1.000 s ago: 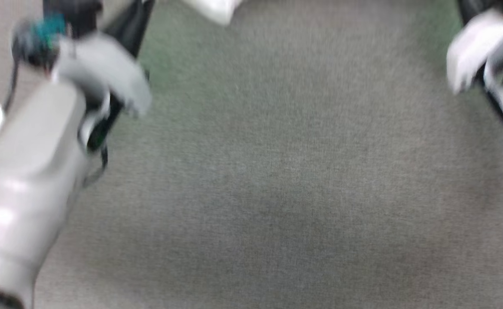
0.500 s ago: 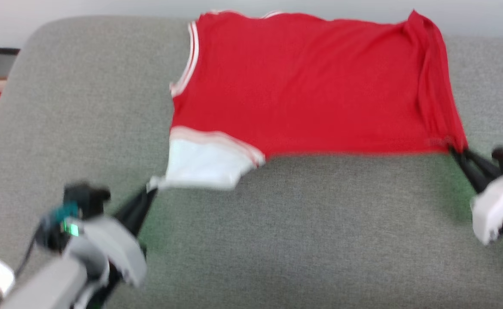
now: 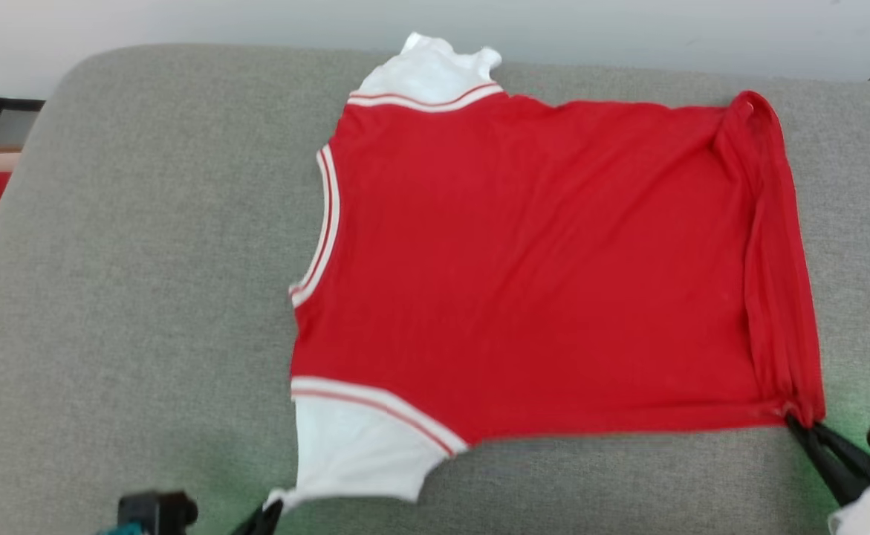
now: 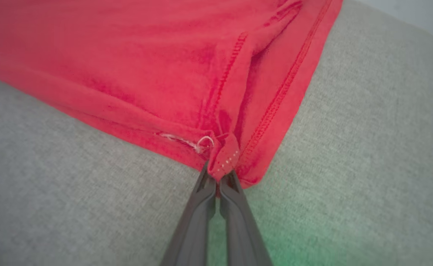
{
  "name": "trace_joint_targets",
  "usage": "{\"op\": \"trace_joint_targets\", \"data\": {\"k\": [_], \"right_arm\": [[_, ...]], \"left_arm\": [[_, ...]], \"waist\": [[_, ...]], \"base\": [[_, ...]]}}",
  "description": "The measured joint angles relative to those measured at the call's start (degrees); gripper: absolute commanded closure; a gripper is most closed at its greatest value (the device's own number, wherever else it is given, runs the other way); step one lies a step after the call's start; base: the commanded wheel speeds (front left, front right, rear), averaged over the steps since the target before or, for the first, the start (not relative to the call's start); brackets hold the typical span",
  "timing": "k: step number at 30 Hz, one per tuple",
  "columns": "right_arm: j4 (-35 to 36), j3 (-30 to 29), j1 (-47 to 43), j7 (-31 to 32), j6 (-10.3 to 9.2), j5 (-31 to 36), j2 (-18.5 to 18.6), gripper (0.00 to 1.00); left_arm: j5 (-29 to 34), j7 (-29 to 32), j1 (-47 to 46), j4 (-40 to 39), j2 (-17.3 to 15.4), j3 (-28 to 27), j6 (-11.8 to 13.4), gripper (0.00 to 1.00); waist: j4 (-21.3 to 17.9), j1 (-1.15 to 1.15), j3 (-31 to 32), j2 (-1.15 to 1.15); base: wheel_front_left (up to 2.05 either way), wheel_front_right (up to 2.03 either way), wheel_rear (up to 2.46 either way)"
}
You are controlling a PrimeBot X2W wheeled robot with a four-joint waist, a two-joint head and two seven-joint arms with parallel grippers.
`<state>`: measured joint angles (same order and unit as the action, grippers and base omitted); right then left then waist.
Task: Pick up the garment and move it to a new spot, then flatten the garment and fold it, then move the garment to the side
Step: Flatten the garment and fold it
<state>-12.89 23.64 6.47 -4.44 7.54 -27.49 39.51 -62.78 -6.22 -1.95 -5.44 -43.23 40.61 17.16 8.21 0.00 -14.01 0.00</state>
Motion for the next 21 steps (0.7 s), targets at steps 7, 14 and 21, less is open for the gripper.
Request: {"op": "trace_joint_targets", "data": {"k": [7, 14, 21], "right_arm": [[4.7, -6.5, -8.0, 0.7, -0.01, 3.0, -3.3, 1.0], [8.9, -8.8, -10.4, 2.6, -0.01, 4.5, -5.4, 1.0], [13.8, -10.7, -9.0, 6.6, -0.01, 4.3, -7.3, 1.0]], "left_arm": [[-3.1, 0.1, 5.6, -5.3, -1.3, -1.2, 4.0, 1.0], [-2.0, 1.3, 5.5, -10.5, -5.3, -2.4, 6.4, 1.0], [2.6, 4.5, 0.4, -17.3, -12.5, -4.7, 9.6, 1.0]], "waist": [[-0.6, 0.0, -0.8, 0.0], [-2.0, 0.0, -1.1, 0.0], [-4.3, 0.0, -1.3, 0.0]], "base": [[0.0, 0.0, 0.0], [0.0, 0.0, 0.0], [0.0, 0.0, 0.0]]}}
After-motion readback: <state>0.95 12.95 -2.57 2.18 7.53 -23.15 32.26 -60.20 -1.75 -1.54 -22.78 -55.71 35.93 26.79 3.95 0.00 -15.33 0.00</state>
